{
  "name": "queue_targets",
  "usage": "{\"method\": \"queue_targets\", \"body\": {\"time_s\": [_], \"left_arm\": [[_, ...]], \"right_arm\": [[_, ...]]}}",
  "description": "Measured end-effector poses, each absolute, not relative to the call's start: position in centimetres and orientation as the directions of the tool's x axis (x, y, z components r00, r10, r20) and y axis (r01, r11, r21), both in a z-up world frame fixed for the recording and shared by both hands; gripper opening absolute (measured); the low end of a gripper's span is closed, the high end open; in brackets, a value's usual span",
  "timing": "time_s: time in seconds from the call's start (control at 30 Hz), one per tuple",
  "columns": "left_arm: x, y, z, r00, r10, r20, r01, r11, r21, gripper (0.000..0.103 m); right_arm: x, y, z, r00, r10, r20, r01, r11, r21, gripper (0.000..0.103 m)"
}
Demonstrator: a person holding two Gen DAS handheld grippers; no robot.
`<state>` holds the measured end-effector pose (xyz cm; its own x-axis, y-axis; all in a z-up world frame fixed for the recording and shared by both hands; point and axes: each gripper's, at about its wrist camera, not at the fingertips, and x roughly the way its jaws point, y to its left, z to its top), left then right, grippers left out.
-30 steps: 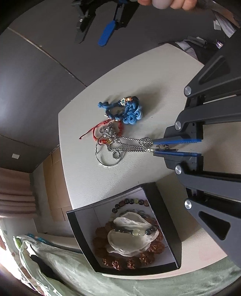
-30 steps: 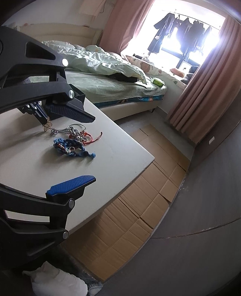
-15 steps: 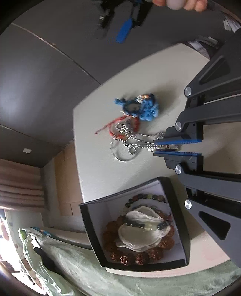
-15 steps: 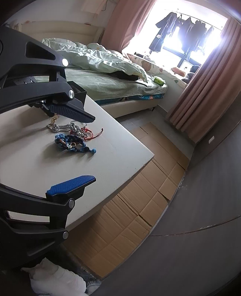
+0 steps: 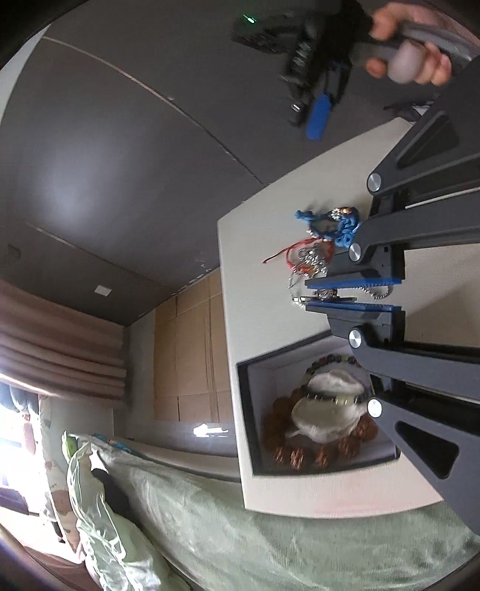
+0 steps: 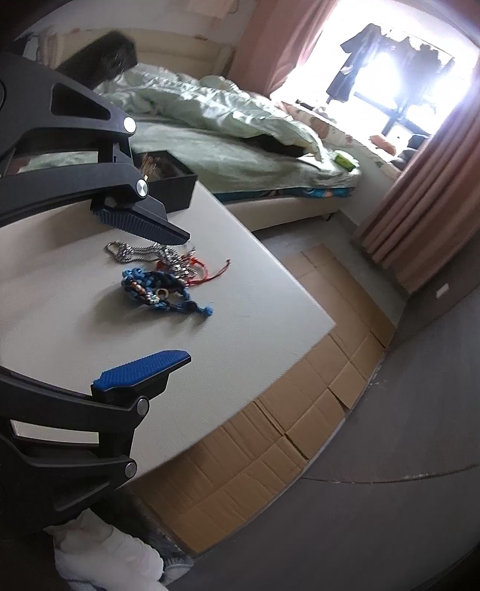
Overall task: Organize jewelry
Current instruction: 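Carry the silver chain over the black box and open the left tool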
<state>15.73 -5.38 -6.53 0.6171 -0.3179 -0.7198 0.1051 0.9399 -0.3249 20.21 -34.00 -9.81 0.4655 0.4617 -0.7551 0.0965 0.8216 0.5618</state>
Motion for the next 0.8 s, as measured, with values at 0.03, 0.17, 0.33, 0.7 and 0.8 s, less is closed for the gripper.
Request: {"method": "queue_targets", "body": {"time_s": [0.03, 0.17, 0.33, 0.7, 0.8], "left_arm": [[15.7, -4.8, -6.3, 0.622, -0.319, -0.715, 0.099, 0.938, -0.332, 0.004], [15.4, -3.1, -5.6, 0.634, -0.318, -0.705, 0.075, 0.933, -0.353, 0.005], [15.1, -1.5, -5.1, 0.646, -0.313, -0.696, 0.055, 0.928, -0.367, 0.005], [15.4, 0.9, -6.1, 0.63, -0.339, -0.699, 0.011, 0.903, -0.429, 0.005], [15.8, 1.6, -6.6, 0.618, -0.339, -0.709, -0.024, 0.894, -0.448, 0.021]], "right_arm": [[20.2, -33.7, -10.1, 0.456, 0.455, -0.765, 0.096, 0.829, 0.551, 0.06], [20.4, -32.2, -11.5, 0.41, 0.433, -0.802, 0.092, 0.856, 0.509, 0.06], [20.5, -30.1, -13.9, 0.332, 0.455, -0.826, 0.09, 0.856, 0.508, 0.06], [21.0, -28.4, -16.4, 0.277, 0.506, -0.817, 0.138, 0.82, 0.555, 0.02], [21.1, -28.4, -15.6, 0.322, 0.502, -0.803, 0.132, 0.816, 0.563, 0.01]]}}
